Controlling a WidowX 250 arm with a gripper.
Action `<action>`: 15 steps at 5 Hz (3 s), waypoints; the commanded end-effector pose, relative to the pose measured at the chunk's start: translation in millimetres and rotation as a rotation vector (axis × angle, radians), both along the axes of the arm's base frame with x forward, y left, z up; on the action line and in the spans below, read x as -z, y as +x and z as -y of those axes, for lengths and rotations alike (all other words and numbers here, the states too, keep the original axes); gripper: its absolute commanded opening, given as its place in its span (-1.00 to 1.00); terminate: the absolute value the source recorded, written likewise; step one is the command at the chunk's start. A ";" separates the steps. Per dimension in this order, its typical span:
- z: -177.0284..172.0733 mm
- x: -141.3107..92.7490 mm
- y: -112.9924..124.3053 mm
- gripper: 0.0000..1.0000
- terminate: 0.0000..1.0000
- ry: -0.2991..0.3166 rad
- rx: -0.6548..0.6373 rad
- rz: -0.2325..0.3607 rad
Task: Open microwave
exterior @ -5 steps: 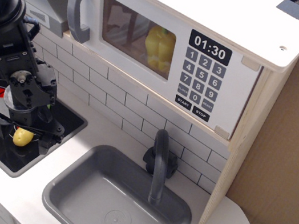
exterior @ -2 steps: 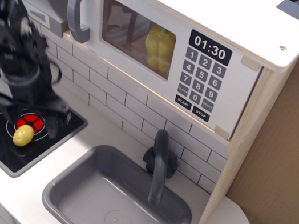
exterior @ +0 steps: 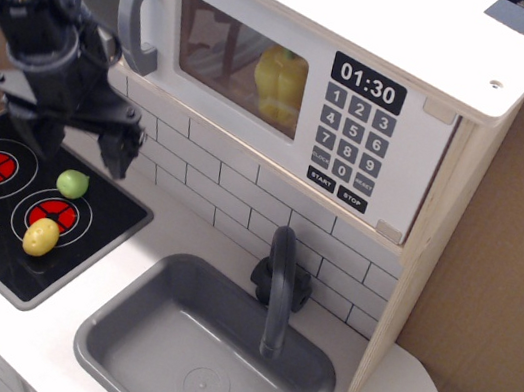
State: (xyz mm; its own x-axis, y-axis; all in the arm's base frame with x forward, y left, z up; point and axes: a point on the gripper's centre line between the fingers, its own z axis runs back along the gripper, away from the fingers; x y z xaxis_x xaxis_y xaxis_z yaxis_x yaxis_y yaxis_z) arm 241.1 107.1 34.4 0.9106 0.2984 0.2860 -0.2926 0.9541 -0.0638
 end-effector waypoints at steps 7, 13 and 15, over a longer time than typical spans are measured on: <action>-34.4 -51.6 75.4 -1.00 -1.00 0.047 0.177 0.152; -7.7 -51.1 -12.2 1.00 -1.00 0.028 0.339 0.102; 21.3 -92.3 -36.0 1.00 -1.00 -0.155 0.289 -0.046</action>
State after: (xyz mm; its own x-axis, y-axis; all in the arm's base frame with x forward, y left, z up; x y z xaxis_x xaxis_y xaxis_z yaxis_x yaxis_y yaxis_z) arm 202.6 78.4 114.9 0.9835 0.0794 0.1624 -0.0367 0.9674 -0.2508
